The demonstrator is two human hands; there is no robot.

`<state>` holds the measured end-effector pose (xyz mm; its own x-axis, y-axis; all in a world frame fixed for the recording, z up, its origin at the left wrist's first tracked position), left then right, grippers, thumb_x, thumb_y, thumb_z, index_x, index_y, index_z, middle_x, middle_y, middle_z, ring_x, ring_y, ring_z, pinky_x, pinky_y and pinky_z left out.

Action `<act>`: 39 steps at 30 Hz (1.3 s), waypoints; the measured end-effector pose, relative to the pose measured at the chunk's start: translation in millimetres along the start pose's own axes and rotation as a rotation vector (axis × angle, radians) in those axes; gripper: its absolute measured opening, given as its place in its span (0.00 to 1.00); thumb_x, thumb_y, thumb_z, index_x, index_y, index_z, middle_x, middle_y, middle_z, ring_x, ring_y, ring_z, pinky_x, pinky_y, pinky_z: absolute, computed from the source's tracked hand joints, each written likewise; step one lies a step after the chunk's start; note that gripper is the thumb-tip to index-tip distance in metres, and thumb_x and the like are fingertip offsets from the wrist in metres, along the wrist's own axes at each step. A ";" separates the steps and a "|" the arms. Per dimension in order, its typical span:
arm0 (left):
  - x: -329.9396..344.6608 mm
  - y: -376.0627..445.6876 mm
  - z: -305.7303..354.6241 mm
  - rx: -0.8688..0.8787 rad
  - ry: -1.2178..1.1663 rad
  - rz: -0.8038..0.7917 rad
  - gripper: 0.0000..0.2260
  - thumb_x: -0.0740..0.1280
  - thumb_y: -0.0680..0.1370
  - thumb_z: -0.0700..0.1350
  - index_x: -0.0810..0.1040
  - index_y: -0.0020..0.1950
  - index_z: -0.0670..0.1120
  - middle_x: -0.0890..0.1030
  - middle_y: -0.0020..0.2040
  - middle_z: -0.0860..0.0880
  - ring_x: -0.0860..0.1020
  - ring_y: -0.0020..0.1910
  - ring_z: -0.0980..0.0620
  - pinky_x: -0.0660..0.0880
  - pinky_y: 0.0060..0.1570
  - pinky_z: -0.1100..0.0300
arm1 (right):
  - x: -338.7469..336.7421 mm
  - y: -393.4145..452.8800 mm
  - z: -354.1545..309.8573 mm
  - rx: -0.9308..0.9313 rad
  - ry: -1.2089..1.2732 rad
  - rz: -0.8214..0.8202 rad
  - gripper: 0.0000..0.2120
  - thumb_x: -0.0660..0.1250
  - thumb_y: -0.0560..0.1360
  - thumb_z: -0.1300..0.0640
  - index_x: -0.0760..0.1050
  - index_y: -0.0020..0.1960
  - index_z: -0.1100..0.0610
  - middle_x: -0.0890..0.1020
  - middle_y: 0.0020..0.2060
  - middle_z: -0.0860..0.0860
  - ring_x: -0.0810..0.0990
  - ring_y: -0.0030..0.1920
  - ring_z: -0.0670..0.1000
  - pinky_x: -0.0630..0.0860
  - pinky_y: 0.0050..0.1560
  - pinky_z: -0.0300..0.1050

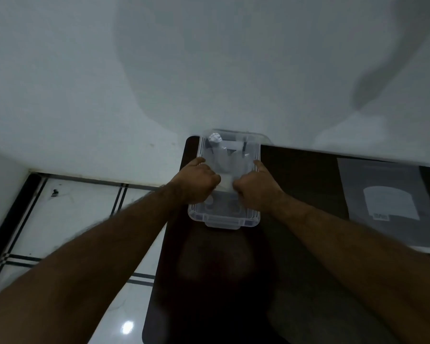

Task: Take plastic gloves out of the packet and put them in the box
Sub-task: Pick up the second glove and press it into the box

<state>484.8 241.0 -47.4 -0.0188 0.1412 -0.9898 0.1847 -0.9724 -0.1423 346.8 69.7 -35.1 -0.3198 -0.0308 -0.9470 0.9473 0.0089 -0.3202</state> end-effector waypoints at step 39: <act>-28.4 -9.8 -18.4 -0.124 0.063 -0.207 0.22 0.62 0.79 0.65 0.83 0.68 0.58 0.60 0.87 0.46 0.45 0.87 0.44 0.32 0.77 0.28 | 10.7 33.5 -23.5 -0.086 -0.127 -0.145 0.33 0.63 0.78 0.31 0.67 0.78 0.46 0.74 0.73 0.57 0.72 0.72 0.62 0.56 0.77 0.73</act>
<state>501.6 250.0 -17.7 -0.0084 0.3505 -0.9365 0.3025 -0.8918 -0.3365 374.7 93.1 -56.6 -0.4422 -0.1641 -0.8818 0.8850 0.0800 -0.4587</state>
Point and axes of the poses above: each hand's wrist, its own y-axis towards the middle knuckle, its own x-axis out of the palm, z = x × y, the point moved 1 cm from there along y, towards the middle knuckle
